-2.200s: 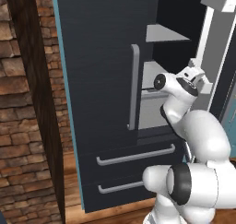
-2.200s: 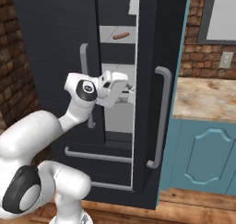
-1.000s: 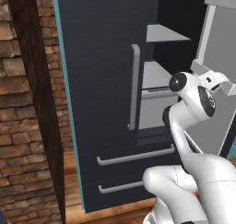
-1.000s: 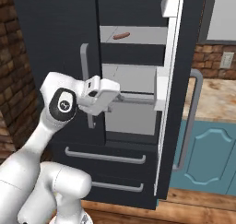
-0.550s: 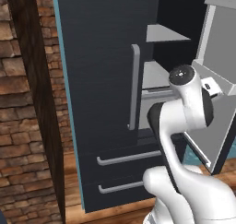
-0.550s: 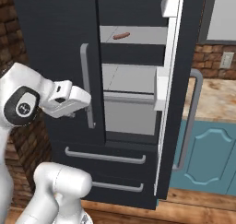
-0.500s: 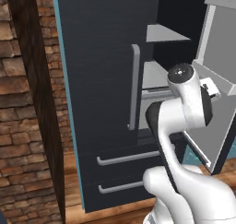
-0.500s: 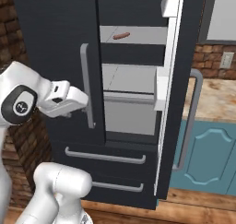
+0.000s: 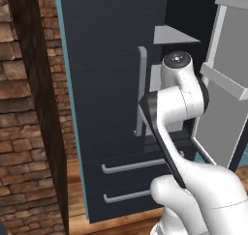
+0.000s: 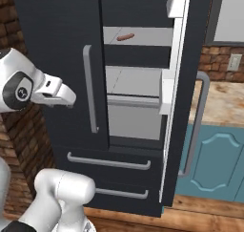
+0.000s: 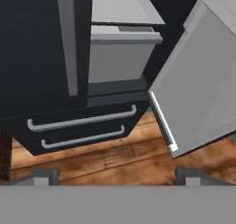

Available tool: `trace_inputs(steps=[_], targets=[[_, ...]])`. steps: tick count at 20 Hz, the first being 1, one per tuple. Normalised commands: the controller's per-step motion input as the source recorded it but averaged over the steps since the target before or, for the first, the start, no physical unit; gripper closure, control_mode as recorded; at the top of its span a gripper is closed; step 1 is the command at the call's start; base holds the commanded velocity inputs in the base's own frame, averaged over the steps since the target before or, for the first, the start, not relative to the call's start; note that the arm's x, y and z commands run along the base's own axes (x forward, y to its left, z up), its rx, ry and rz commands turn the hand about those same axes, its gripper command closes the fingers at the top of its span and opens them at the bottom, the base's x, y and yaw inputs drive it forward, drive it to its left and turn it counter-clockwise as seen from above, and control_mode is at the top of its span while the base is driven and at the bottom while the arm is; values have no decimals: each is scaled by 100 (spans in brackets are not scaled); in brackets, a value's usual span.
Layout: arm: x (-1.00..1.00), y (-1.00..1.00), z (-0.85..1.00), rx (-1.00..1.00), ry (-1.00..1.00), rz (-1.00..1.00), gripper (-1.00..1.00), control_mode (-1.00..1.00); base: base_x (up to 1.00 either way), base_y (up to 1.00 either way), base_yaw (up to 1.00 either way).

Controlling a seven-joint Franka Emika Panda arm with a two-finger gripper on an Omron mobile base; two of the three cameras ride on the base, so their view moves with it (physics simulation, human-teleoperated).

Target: Move the hot dog bun to the plate on the dining table and place the condiment next to that plate. Then navigate to the fridge and take the sausage and place it on the plate as well.

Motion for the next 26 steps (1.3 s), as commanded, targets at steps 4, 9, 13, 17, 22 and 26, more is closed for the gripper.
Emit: trace_inputs(steps=[4,9,13,17,22,26], targets=[[83,2,-36,0,-20,0,-100,-100,0,0,0],[66,0,-31,3,-10,0,-100,-100,0,0,0],[82,0,-3,9,0,0,-100,-100,0,0,0],[64,0,0,10,-3,2,-100,-100,0,0,0],[63,0,-7,8,-4,6,-100,-100,0,0,0],[40,1,-16,7,-10,9,-100,-100,0,0,0]])
